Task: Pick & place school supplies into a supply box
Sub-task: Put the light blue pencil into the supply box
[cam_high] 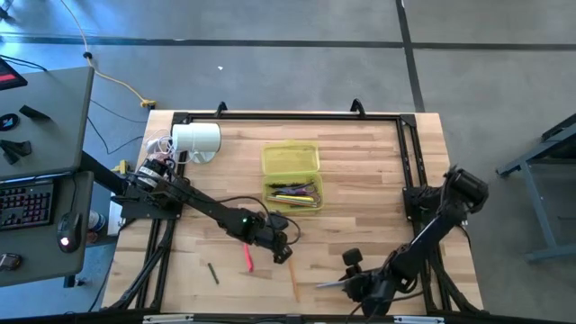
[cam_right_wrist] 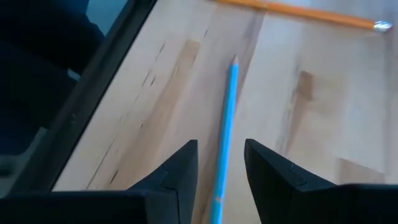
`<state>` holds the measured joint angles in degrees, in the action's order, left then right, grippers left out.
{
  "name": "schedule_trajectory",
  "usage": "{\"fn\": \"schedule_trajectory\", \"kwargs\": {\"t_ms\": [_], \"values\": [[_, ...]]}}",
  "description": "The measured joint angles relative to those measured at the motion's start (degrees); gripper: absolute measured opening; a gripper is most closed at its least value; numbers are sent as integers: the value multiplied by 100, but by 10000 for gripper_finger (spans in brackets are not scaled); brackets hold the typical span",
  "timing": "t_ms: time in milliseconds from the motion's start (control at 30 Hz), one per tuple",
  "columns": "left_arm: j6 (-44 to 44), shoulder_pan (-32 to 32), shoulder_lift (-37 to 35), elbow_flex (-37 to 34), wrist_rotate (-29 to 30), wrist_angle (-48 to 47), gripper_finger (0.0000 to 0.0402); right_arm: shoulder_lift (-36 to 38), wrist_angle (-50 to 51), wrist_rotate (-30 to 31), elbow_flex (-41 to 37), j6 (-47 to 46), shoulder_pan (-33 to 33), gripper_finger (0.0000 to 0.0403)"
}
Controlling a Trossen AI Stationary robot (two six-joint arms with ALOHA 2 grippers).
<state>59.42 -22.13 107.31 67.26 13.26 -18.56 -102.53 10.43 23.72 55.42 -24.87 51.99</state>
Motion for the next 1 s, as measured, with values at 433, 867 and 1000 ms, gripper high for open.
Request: {"fn": "schedule_trajectory", "kwargs": {"t_ms": [433,867,1000], "values": [[2,0,0,0,-2,262,127,-823,-531,424,14,289,-43,119],[2,0,0,0,-39,257,127,-1475,-1437,891,37,100,-132,119],[2,0,0,0,-37,257,127,-1475,-1439,708,35,83,-220,119]]}}
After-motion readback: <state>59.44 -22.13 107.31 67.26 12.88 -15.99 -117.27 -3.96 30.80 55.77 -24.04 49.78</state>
